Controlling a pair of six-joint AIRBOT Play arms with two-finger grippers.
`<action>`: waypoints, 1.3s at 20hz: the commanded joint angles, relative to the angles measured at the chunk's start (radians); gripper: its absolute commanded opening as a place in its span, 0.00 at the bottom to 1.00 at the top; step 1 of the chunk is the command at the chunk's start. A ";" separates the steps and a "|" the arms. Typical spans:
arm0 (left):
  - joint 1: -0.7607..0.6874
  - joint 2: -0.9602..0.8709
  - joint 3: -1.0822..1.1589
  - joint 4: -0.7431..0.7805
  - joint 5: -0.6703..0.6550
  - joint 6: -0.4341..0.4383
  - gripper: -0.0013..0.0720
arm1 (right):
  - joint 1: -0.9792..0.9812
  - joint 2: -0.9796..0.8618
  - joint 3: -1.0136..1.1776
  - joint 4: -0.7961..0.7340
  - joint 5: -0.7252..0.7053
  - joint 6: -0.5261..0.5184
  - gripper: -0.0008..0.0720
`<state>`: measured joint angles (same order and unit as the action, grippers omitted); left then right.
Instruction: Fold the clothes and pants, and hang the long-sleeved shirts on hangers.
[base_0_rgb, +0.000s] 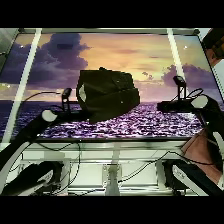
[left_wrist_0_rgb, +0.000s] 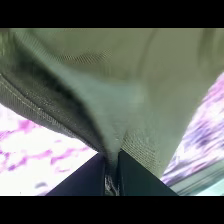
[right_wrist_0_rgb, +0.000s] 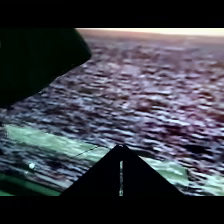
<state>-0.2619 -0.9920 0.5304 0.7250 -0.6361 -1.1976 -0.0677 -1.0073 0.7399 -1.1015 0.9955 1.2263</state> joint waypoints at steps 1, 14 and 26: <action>0.087 0.185 0.010 0.007 -0.012 -0.020 0.06 | 0.000 -0.027 -0.073 0.243 0.034 -0.157 0.06; 0.115 0.280 0.002 0.008 -0.016 -0.026 0.06 | 0.261 -0.272 -0.175 0.678 -0.130 -0.165 0.56; 0.115 0.280 0.002 0.008 -0.016 -0.026 0.06 | 0.336 -0.473 0.024 0.773 -0.283 -0.066 0.46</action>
<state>-0.1478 -0.7136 0.5323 0.7322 -0.6525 -1.2232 0.2638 -1.4284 0.6823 -0.3260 0.7303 1.1313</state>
